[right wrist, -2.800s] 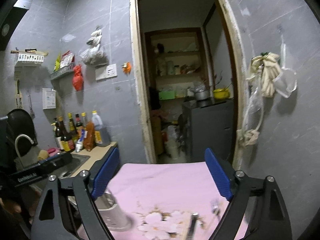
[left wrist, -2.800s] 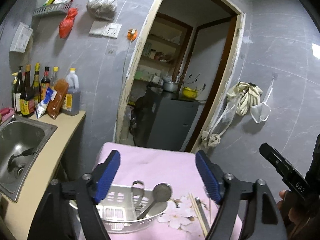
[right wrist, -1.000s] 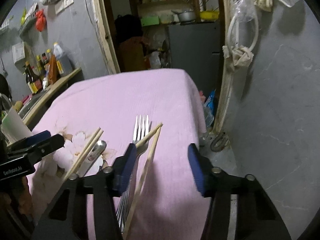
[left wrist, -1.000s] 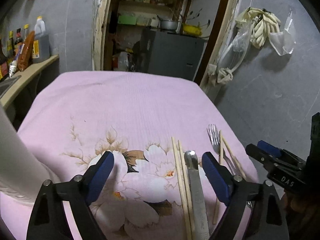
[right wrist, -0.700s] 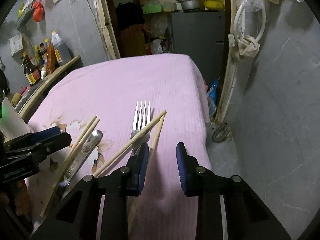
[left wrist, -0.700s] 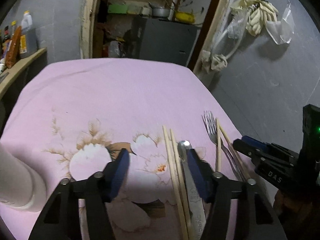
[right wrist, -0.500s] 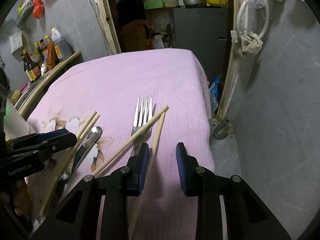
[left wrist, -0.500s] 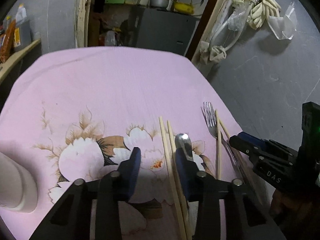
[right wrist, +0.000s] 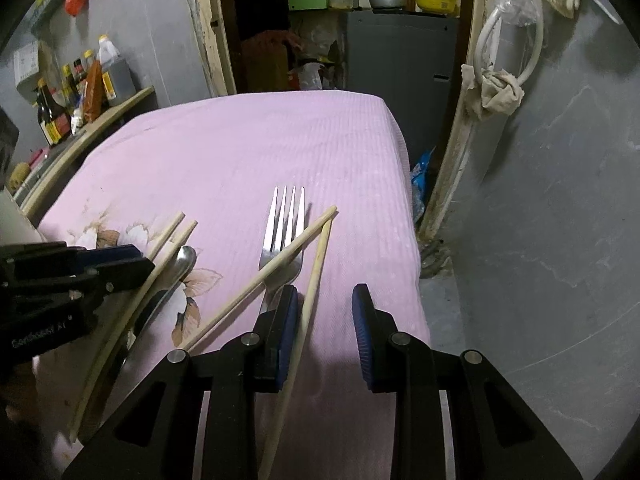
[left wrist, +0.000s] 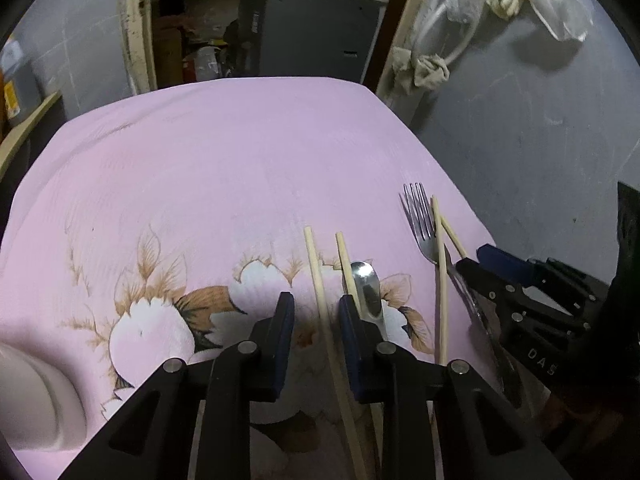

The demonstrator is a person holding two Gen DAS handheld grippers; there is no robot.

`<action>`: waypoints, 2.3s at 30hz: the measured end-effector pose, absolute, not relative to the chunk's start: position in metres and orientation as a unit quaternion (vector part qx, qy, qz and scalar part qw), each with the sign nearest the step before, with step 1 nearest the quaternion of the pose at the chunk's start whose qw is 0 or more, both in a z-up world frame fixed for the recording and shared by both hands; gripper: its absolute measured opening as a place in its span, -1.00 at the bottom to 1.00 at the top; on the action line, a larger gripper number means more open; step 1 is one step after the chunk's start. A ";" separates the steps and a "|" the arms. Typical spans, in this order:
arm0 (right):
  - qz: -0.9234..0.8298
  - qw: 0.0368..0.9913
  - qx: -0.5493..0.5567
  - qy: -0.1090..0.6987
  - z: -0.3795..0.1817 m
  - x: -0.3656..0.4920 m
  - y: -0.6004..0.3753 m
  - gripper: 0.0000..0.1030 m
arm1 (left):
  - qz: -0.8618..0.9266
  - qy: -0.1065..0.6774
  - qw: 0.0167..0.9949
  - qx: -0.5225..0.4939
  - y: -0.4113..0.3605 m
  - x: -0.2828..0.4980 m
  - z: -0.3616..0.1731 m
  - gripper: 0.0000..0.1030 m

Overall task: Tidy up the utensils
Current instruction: 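Grasp a wooden chopstick with the left tool while the right tool grasps another chopstick, then lift the chopstick with the left tool while the right tool carries its chopstick toward the caddy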

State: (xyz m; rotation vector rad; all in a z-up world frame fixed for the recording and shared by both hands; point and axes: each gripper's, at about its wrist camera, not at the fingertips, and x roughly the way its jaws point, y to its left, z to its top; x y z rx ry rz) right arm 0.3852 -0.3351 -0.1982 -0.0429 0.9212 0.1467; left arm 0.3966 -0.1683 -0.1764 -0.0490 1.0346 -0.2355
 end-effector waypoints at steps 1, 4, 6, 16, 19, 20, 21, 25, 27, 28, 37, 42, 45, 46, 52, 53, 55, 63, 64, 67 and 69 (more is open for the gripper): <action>0.069 0.890 -0.020 0.450 -0.197 0.387 -0.335 -0.52 | -0.111 0.496 0.861 -0.020 -0.169 0.399 -0.177 -0.87; 0.065 0.880 -0.015 0.471 -0.193 0.394 -0.335 -0.53 | -0.117 0.506 0.853 -0.043 -0.163 0.402 -0.177 -0.88; 0.063 0.873 -0.010 0.484 -0.190 0.397 -0.334 -0.75 | -0.118 0.512 0.849 -0.058 -0.158 0.404 -0.177 -0.90; 0.066 0.872 0.125 0.468 -0.171 0.367 -0.363 -0.92 | -0.103 0.484 0.858 -0.137 -0.134 0.380 -0.160 -0.90; 0.068 0.889 0.150 0.428 -0.152 0.345 -0.364 -0.92 | -0.104 0.449 0.874 -0.152 -0.125 0.364 -0.139 -0.90; 0.070 0.893 0.157 0.415 -0.146 0.339 -0.364 -0.92 | -0.106 0.435 0.880 -0.157 -0.122 0.358 -0.132 -0.90; 0.072 0.901 0.163 0.397 -0.136 0.331 -0.362 -0.92 | -0.107 0.421 0.885 -0.164 -0.118 0.352 -0.124 -0.90; 0.091 0.919 0.175 0.342 -0.110 0.311 -0.355 -0.92 | -0.109 0.376 0.901 -0.189 -0.101 0.333 -0.097 -0.90; 0.102 0.924 0.180 0.321 -0.098 0.306 -0.350 -0.92 | -0.110 0.354 0.908 -0.196 -0.094 0.324 -0.080 -0.90; 0.108 0.927 0.183 0.308 -0.090 0.303 -0.345 -0.92 | -0.110 0.347 0.910 -0.198 -0.089 0.324 -0.073 -0.90; 0.157 0.946 0.175 0.223 -0.029 0.287 -0.288 -0.92 | -0.103 0.274 0.936 -0.194 -0.039 0.296 -0.013 -0.90; 0.196 0.946 0.180 0.186 -0.006 0.289 -0.246 -0.92 | -0.083 0.240 0.947 -0.196 0.000 0.286 0.009 -0.90; 0.214 0.943 0.188 0.170 0.002 0.291 -0.218 -0.92 | -0.067 0.224 0.951 -0.202 0.029 0.280 0.016 -0.90; 0.218 0.943 0.189 0.165 0.003 0.292 -0.209 -0.92 | -0.059 0.217 0.953 -0.204 0.041 0.279 0.018 -0.90; 0.235 0.945 0.183 0.135 0.012 0.296 -0.156 -0.92 | -0.022 0.189 0.959 -0.211 0.090 0.275 0.024 -0.90; 0.233 0.947 0.176 0.131 0.015 0.297 -0.148 -0.92 | -0.017 0.185 0.960 -0.212 0.097 0.274 0.025 -0.90; 0.232 0.951 0.164 0.121 0.019 0.298 -0.132 -0.92 | -0.005 0.177 0.962 -0.209 0.109 0.274 0.026 -0.90; 0.233 0.954 0.180 0.056 0.030 0.301 -0.094 -0.92 | 0.008 0.145 0.965 -0.220 0.146 0.277 0.028 -0.90; 0.230 0.954 0.186 0.052 0.029 0.302 -0.093 -0.92 | 0.010 0.143 0.964 -0.223 0.149 0.278 0.027 -0.90; 0.219 0.954 0.200 0.041 0.020 0.304 -0.084 -0.92 | 0.021 0.133 0.961 -0.240 0.161 0.282 0.019 -0.90; 0.211 0.955 0.204 0.036 0.010 0.306 -0.082 -0.92 | 0.027 0.128 0.957 -0.259 0.169 0.285 0.011 -0.90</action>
